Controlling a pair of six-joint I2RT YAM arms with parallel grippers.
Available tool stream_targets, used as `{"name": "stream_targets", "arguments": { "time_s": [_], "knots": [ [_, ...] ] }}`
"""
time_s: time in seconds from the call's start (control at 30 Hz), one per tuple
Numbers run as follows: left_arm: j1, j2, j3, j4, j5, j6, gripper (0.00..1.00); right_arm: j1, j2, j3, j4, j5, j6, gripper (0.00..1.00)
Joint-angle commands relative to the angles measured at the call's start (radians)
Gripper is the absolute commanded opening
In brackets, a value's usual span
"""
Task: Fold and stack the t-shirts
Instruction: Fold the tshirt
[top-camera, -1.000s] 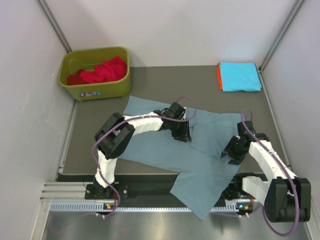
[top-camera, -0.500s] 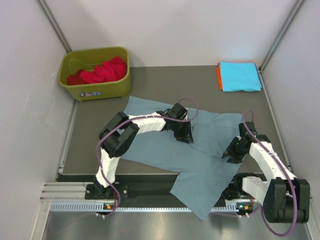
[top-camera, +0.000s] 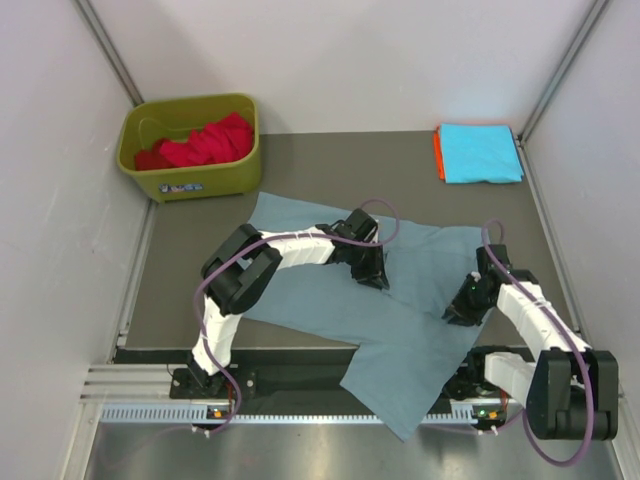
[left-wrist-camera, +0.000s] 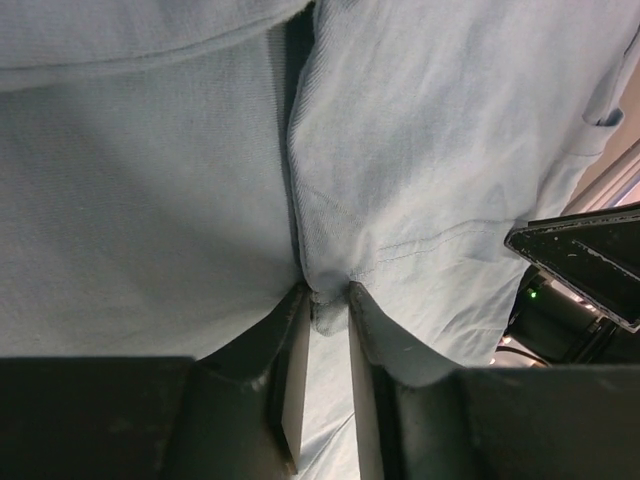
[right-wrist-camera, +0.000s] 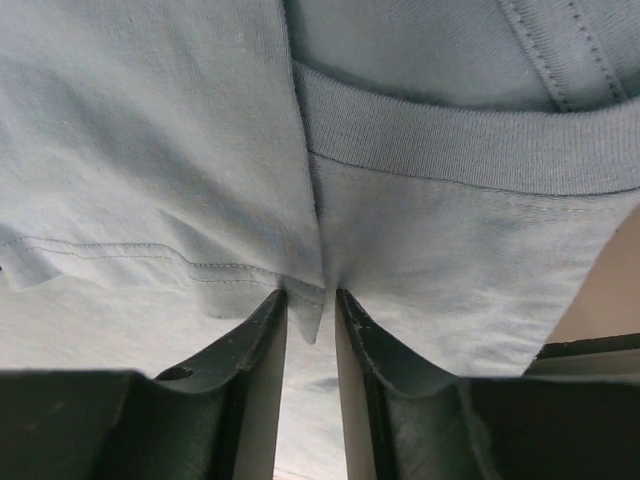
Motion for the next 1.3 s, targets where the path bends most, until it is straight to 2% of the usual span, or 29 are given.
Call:
{"name": "stream_targets", "arguments": {
  "time_s": [0.0,0.13,0.17,0.2,0.5,0.8,1.27],
  "knots": [
    [-0.012,0.018,0.017,0.009,-0.008,0.001,0.24,-0.011,0.004,0.000,0.035,-0.008,-0.017,0.24],
    [-0.010,0.007,0.010,0.009,-0.012,0.005,0.01,-0.011,0.006,0.002,0.035,-0.008,-0.020,0.06],
    [-0.010,0.004,0.009,0.006,-0.012,0.007,0.00,-0.011,0.003,0.003,0.025,-0.003,-0.022,0.02],
    [-0.010,0.003,0.009,0.005,-0.009,0.008,0.00,-0.011,-0.006,0.009,0.018,0.001,-0.022,0.00],
    [-0.010,-0.022,0.013,-0.064,-0.023,0.024,0.00,-0.011,-0.135,0.032,-0.124,-0.020,-0.019,0.00],
    [-0.009,-0.048,0.030,-0.124,-0.031,0.059,0.00,-0.002,-0.187,0.038,-0.206,-0.039,-0.014,0.00],
    [-0.007,-0.043,0.076,-0.175,-0.035,0.087,0.00,0.003,-0.237,0.014,-0.226,-0.052,0.091,0.00]
  ]
}}
